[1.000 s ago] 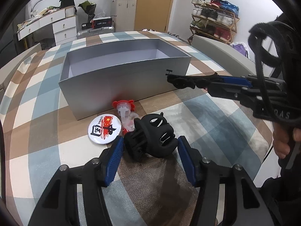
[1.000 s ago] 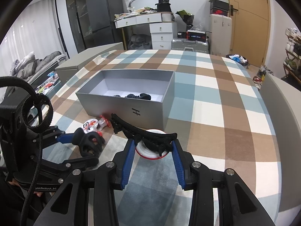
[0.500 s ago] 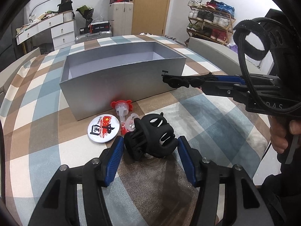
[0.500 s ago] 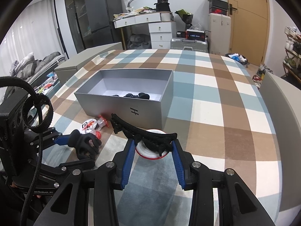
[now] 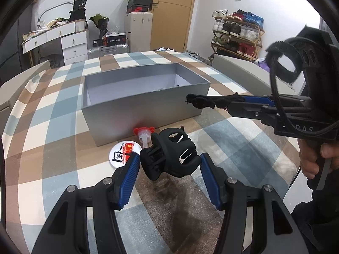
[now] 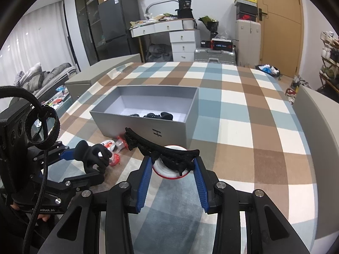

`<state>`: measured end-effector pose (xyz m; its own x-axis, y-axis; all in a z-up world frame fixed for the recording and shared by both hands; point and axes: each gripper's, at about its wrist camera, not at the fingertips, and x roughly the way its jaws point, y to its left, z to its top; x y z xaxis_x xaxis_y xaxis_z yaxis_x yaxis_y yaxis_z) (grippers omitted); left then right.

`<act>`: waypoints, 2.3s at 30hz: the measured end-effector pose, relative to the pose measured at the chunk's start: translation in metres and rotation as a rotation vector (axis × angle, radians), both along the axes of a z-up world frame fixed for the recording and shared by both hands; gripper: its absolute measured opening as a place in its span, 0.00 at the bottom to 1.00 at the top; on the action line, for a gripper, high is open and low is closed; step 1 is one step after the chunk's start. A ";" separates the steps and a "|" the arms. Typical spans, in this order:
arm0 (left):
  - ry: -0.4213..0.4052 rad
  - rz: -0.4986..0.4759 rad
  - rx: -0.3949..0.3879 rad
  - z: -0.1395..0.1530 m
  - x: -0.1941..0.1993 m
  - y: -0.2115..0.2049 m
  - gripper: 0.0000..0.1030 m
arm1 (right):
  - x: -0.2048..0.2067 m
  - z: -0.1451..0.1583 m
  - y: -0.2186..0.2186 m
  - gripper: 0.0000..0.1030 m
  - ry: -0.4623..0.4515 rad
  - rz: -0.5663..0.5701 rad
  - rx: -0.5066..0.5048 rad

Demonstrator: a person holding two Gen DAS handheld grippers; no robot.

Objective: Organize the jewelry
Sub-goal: 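Grasp the large black claw clip with the left gripper while the right gripper holds the headband, then lift the claw clip with the left gripper over the box while the right gripper carries the headband there, then open the left gripper to drop the claw clip in the box while the right gripper releases the headband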

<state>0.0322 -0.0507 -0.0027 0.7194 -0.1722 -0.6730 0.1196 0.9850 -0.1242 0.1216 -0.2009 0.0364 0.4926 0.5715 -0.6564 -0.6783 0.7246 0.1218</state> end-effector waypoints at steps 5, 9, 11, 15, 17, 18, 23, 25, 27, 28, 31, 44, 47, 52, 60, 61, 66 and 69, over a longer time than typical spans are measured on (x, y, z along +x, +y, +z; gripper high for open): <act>-0.030 0.019 -0.014 0.005 0.000 0.007 0.51 | 0.000 0.003 -0.002 0.37 -0.009 -0.004 0.021; -0.055 0.030 -0.023 0.009 0.000 0.009 0.52 | 0.000 0.006 -0.004 0.37 -0.016 -0.010 0.042; -0.069 0.036 -0.028 0.011 0.000 0.011 0.51 | -0.001 0.008 -0.005 0.37 -0.021 -0.009 0.047; -0.083 0.051 -0.034 0.014 0.001 0.016 0.52 | -0.002 0.011 -0.004 0.37 -0.033 -0.011 0.054; -0.094 0.061 -0.026 0.018 0.002 0.017 0.52 | -0.003 0.014 -0.005 0.37 -0.039 -0.014 0.063; -0.099 0.065 -0.025 0.019 0.002 0.018 0.52 | -0.003 0.016 -0.005 0.37 -0.045 -0.018 0.072; -0.141 0.101 -0.023 0.030 0.007 0.026 0.52 | -0.001 0.026 -0.007 0.37 -0.053 -0.039 0.108; -0.153 0.116 -0.021 0.034 0.011 0.029 0.52 | 0.002 0.030 -0.008 0.37 -0.050 -0.051 0.127; -0.163 0.127 -0.023 0.036 0.015 0.032 0.52 | 0.006 0.032 -0.008 0.37 -0.045 -0.063 0.136; -0.167 0.131 -0.026 0.037 0.017 0.034 0.52 | 0.007 0.033 -0.008 0.37 -0.045 -0.070 0.140; -0.180 0.141 -0.031 0.039 0.021 0.037 0.52 | 0.011 0.037 -0.007 0.37 -0.042 -0.079 0.154; -0.229 0.168 -0.012 0.053 0.035 0.050 0.52 | 0.024 0.055 0.006 0.37 -0.064 -0.098 0.179; -0.228 0.179 -0.014 0.051 0.038 0.055 0.52 | 0.026 0.058 0.014 0.37 -0.072 -0.086 0.178; -0.216 0.189 0.008 0.047 0.041 0.056 0.52 | 0.033 0.055 0.024 0.37 -0.067 -0.073 0.177; -0.192 0.197 0.013 0.041 0.046 0.059 0.52 | 0.039 0.041 0.023 0.37 -0.037 -0.076 0.166; -0.189 0.197 0.017 0.040 0.047 0.059 0.52 | 0.040 0.040 0.023 0.37 -0.035 -0.078 0.166; -0.174 0.190 0.033 0.035 0.049 0.056 0.52 | 0.043 0.033 0.025 0.37 -0.017 -0.084 0.156; -0.158 0.187 0.031 0.031 0.051 0.056 0.52 | 0.046 0.029 0.026 0.37 -0.009 -0.091 0.151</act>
<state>0.0832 0.0050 0.0279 0.8335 -0.0070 -0.5525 -0.0497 0.9949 -0.0876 0.1674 -0.1752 0.0653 0.5524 0.6160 -0.5615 -0.6121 0.7571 0.2285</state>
